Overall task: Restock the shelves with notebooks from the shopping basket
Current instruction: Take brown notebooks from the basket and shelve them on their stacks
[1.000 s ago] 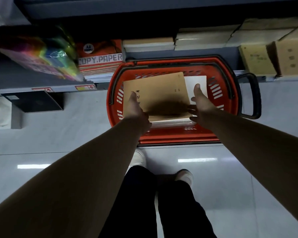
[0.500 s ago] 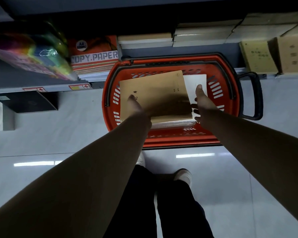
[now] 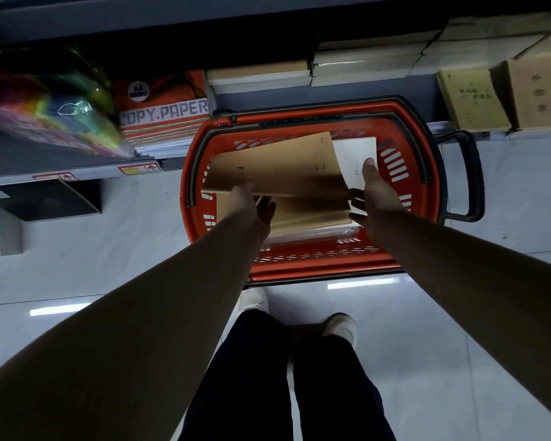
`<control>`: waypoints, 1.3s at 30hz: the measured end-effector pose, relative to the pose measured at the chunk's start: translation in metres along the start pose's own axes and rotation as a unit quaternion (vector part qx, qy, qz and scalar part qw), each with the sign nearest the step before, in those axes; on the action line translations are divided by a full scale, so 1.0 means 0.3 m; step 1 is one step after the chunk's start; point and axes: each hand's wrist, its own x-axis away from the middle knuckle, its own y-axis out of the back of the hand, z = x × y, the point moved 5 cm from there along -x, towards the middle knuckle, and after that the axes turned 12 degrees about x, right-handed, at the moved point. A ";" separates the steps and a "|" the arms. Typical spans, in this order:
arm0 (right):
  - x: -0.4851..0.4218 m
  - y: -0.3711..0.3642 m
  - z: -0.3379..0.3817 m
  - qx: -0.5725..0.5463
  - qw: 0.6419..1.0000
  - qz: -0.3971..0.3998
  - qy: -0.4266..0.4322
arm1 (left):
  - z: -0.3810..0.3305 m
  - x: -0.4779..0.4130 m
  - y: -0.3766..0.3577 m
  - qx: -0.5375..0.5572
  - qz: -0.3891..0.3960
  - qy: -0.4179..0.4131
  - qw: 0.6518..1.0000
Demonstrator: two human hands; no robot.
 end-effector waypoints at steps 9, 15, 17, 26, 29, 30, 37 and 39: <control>0.000 0.120 -0.006 0.004 0.999 0.003 0.047 | 0.002 0.028 -0.033 -0.041 -0.013 0.025 0.999; 0.038 0.266 0.034 -0.088 0.996 0.003 0.006 | 0.017 0.171 -0.081 -0.058 0.084 0.063 0.993; 0.077 0.291 0.064 -0.183 0.982 0.055 0.002 | 0.013 0.244 -0.098 -0.094 0.099 0.070 0.988; 0.349 0.463 0.141 -0.200 0.972 0.120 0.042 | -0.021 0.556 -0.151 -0.204 0.141 0.071 0.966; 0.439 0.508 0.136 -0.144 0.977 0.134 0.081 | -0.026 0.658 -0.169 -0.217 0.159 0.053 0.962; 0.469 0.529 0.132 -0.135 0.978 0.131 0.089 | -0.027 0.692 -0.178 -0.219 0.166 0.048 0.960; 0.701 0.668 0.162 -0.096 0.979 0.124 0.133 | -0.044 0.974 -0.280 -0.205 0.204 0.014 0.957; 0.771 0.695 0.188 -0.089 0.977 0.119 0.150 | -0.055 1.064 -0.311 -0.215 0.221 -0.001 0.951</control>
